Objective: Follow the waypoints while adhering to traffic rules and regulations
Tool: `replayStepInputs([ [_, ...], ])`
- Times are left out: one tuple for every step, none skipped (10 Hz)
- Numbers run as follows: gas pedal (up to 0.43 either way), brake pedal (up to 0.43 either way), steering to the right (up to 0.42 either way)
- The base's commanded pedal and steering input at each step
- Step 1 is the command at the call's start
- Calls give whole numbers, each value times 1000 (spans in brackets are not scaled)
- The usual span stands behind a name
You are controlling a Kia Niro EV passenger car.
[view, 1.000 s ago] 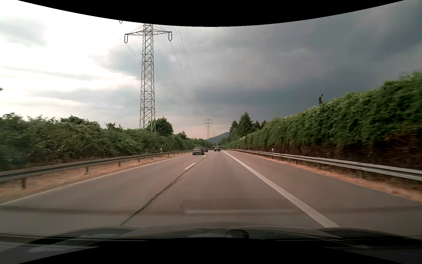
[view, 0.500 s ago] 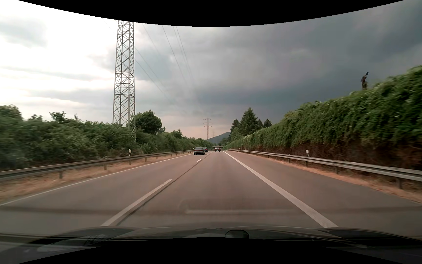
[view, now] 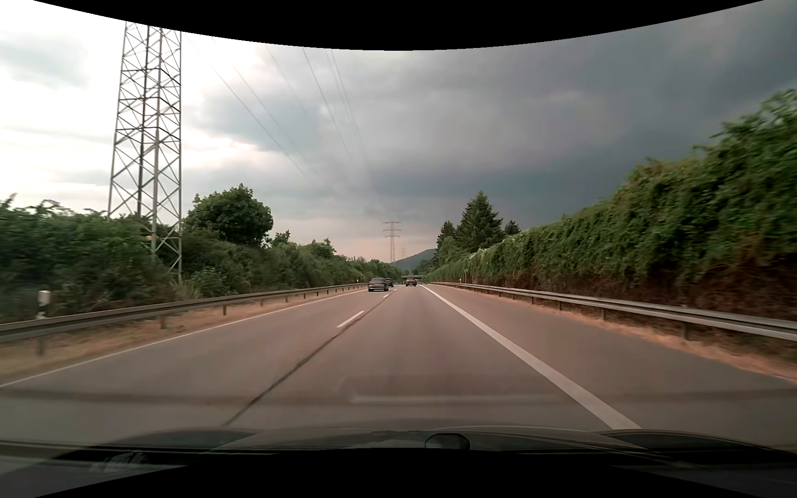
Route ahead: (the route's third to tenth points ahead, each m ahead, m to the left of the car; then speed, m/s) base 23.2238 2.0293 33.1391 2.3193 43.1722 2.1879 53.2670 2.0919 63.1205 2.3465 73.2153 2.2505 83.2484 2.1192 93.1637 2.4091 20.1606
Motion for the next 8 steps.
replayStepInputs([
  [118,0,-2],
  [118,0,-2],
  [130,0,-2],
  [138,0,-2],
  [138,0,-2],
  [150,0,-2],
  [150,0,-2],
  [150,0,-2],
])
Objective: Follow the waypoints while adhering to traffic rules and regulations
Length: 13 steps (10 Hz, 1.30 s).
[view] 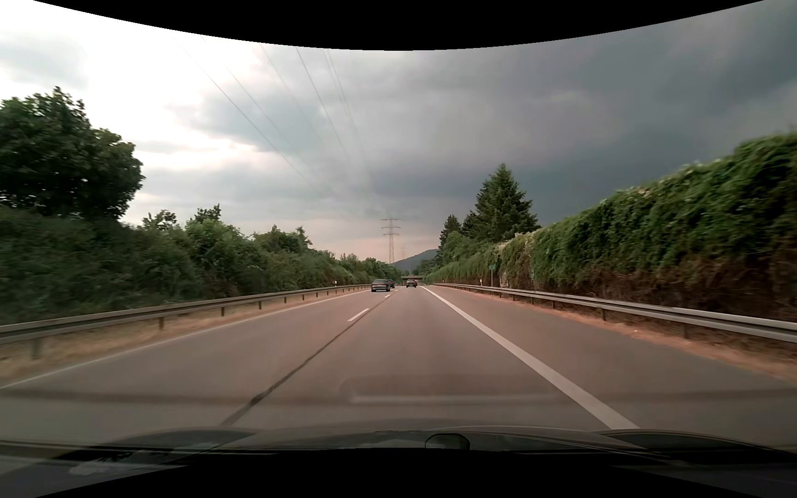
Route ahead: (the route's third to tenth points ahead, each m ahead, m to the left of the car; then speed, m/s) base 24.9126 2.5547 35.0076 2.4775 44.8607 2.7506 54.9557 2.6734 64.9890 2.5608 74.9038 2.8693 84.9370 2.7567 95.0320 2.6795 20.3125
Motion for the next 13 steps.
replayStepInputs([
  [157,0,-2],
  [157,0,-2],
  [157,0,-2],
  [157,0,-2],
  [157,0,-2],
  [157,0,-2],
  [157,0,-2],
  [157,0,-2],
  [157,0,-2],
  [157,0,-2],
  [157,0,-2],
  [157,0,-2],
  [157,0,-2],
])
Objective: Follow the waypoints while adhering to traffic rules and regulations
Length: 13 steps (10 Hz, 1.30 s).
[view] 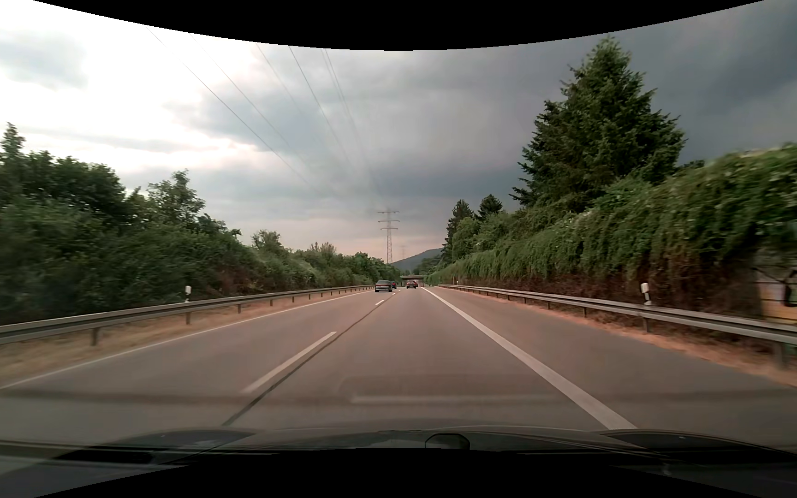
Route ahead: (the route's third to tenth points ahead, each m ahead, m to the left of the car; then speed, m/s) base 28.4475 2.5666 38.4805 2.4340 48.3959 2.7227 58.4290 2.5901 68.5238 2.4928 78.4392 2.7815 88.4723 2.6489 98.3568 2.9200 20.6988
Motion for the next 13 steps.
replayStepInputs([
  [157,0,-2],
  [157,0,-2],
  [157,0,-2],
  [157,0,-2],
  [157,0,-2],
  [157,0,-2],
  [157,0,-2],
  [157,0,-2],
  [157,0,-2],
  [157,0,-2],
  [157,0,-2],
  [157,0,-2],
  [157,0,-2],
])
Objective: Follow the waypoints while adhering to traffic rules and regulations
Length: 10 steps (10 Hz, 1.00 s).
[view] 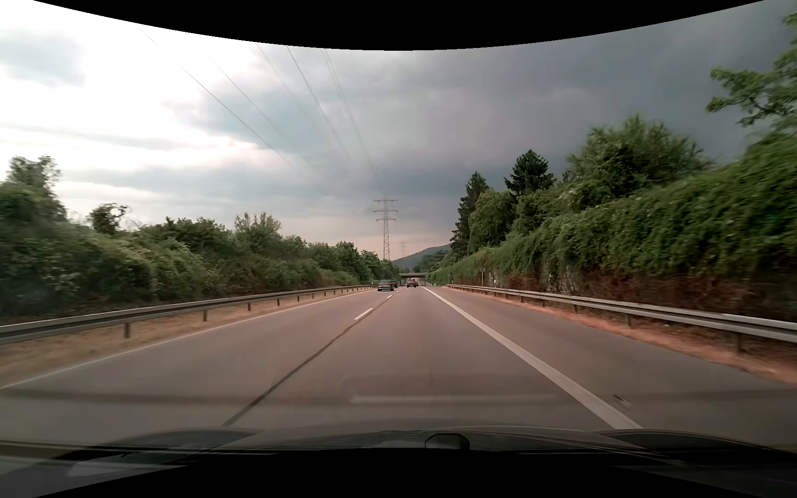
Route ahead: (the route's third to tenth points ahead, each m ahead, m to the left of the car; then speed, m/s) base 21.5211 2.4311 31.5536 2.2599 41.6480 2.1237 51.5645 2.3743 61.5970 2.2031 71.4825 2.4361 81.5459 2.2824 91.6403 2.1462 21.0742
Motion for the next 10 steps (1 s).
replayStepInputs([
  [157,0,-2],
  [150,0,-2],
  [150,0,-2],
  [150,0,-2],
  [150,0,-2],
  [150,0,-2],
  [138,0,-2],
  [118,0,-2],
  [118,0,-2],
  [118,0,-2],
])
